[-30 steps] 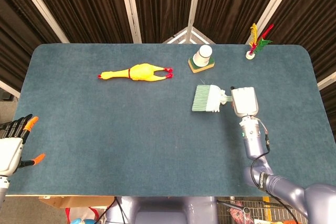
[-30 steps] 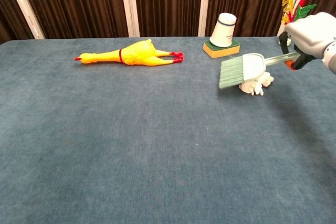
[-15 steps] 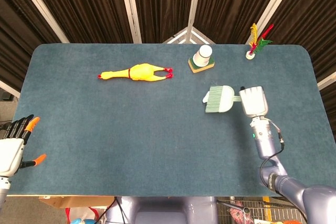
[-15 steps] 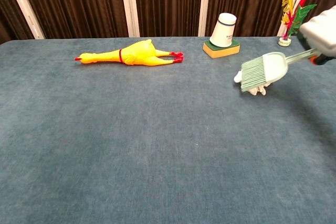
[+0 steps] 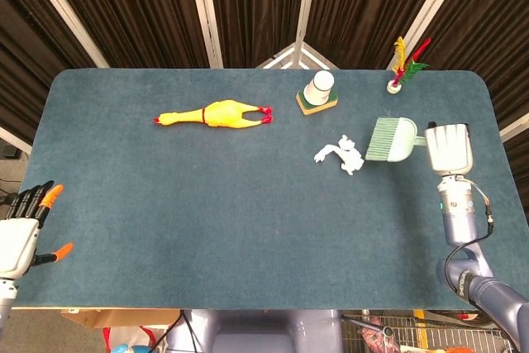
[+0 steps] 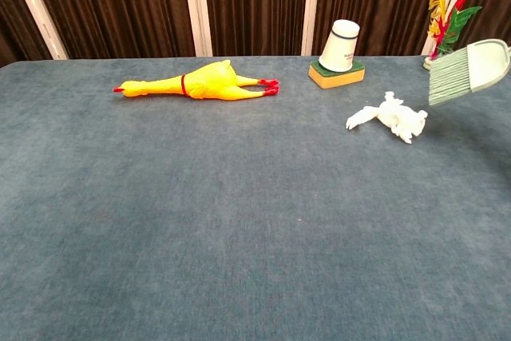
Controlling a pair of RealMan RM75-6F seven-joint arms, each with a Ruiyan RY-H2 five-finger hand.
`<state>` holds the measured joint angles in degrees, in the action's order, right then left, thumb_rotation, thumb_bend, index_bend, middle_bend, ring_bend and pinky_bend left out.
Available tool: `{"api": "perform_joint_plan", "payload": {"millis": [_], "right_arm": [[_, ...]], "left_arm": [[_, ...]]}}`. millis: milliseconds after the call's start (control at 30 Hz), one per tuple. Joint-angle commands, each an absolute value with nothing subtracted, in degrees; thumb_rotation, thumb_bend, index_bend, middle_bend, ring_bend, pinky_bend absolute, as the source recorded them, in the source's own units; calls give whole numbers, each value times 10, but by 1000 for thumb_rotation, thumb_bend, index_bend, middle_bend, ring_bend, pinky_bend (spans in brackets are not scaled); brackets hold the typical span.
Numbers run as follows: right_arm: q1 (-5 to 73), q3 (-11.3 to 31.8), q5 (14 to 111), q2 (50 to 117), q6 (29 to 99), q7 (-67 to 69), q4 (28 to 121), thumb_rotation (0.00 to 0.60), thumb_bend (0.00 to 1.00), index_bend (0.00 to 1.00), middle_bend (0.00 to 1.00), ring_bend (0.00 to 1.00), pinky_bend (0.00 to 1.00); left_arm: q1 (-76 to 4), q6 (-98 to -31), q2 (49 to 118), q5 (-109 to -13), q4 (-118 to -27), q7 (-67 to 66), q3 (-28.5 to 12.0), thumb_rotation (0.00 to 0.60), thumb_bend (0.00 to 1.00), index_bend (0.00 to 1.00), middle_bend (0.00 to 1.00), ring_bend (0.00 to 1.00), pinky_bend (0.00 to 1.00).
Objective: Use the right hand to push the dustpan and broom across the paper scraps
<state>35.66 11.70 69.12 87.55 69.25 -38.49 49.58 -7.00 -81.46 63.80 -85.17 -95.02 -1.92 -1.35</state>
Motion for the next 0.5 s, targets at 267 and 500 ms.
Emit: {"api": "perform_joint_plan", "payload": {"millis": [267, 500], "right_arm": [[393, 126, 738, 854, 713, -428, 647, 600, 581, 741, 952, 960, 830], [418, 125, 716, 911, 681, -484, 653, 600, 581, 741, 952, 960, 830]], "left_arm": [[-73, -809, 640, -850, -951, -23, -14, 600, 0, 0, 0, 0, 0], [-71, -813, 636, -848, -950, -11, -15, 600, 0, 0, 0, 0, 0]]}}
